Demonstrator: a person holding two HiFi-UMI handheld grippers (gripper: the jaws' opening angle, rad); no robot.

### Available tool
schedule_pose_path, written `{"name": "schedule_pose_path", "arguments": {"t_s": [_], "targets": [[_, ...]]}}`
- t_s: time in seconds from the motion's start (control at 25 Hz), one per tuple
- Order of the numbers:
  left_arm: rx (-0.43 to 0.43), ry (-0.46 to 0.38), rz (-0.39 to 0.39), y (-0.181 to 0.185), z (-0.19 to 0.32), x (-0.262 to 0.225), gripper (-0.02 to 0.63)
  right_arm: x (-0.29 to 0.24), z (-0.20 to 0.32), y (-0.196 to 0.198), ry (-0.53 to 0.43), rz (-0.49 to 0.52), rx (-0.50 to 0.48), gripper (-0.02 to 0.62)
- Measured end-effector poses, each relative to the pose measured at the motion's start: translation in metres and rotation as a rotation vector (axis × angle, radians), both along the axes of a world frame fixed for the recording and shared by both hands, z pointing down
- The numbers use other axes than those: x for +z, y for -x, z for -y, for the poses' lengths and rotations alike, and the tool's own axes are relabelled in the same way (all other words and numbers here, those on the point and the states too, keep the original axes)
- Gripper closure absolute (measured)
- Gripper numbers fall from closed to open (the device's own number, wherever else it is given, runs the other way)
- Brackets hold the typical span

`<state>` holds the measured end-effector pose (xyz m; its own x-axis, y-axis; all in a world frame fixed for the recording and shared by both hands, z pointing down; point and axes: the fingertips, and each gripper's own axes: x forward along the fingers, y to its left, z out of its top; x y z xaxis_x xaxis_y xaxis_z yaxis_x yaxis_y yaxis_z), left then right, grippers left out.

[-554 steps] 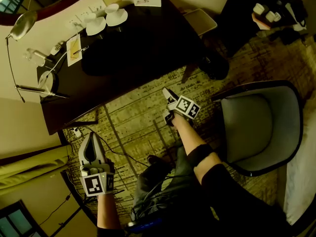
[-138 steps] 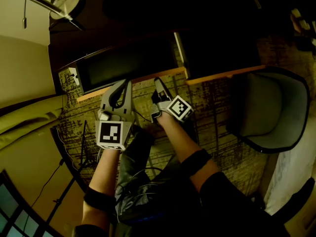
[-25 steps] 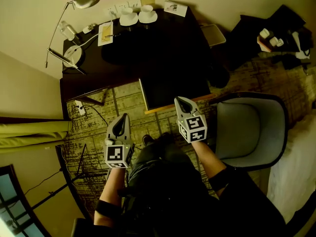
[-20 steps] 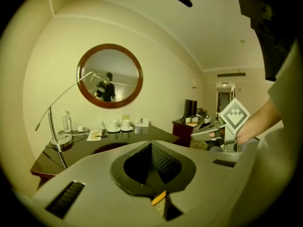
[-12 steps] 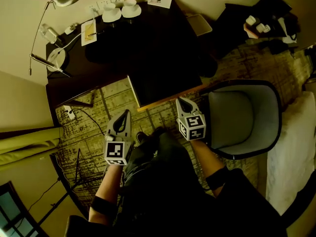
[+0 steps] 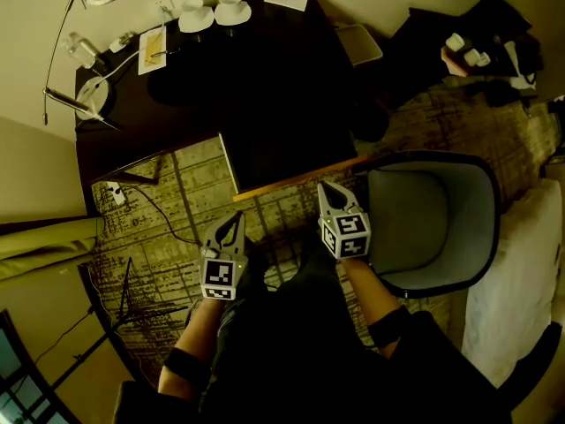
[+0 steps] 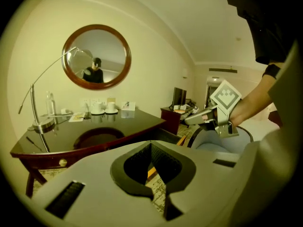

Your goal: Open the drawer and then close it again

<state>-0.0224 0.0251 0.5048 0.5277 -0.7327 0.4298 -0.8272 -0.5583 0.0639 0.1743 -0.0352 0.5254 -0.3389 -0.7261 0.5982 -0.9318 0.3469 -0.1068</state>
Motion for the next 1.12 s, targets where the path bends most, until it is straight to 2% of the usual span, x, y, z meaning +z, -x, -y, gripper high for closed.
{"name": "schedule_pose_path", "arguments": {"t_s": [0.28, 0.48, 0.6, 0.88, 1.12], "targets": [[-0.152, 0.094, -0.008, -0.060, -0.007, 0.069, 0.606, -0.030, 0.049, -0.029, -0.072, 0.015, -0.187, 0.595], [-0.302, 0.135, -0.018, -0.087, 0.006, 0.125, 0.606, -0.029, 0.090, -0.036, -0.113, 0.020, -0.335, 0.595], [-0.357, 0.142, -0.013, -0.097, 0.019, 0.158, 0.606, -0.018, 0.117, -0.032, -0.133, 0.020, -0.409, 0.595], [-0.417, 0.161, 0.013, -0.104, 0.039, 0.215, 0.606, 0.011, 0.170, -0.010, -0.152, 0.068, -0.469, 0.595], [-0.459, 0.164, 0.022, -0.097, 0.046, 0.240, 0.606, 0.026, 0.198, 0.016, -0.173, 0.086, -0.504, 0.595]]}}
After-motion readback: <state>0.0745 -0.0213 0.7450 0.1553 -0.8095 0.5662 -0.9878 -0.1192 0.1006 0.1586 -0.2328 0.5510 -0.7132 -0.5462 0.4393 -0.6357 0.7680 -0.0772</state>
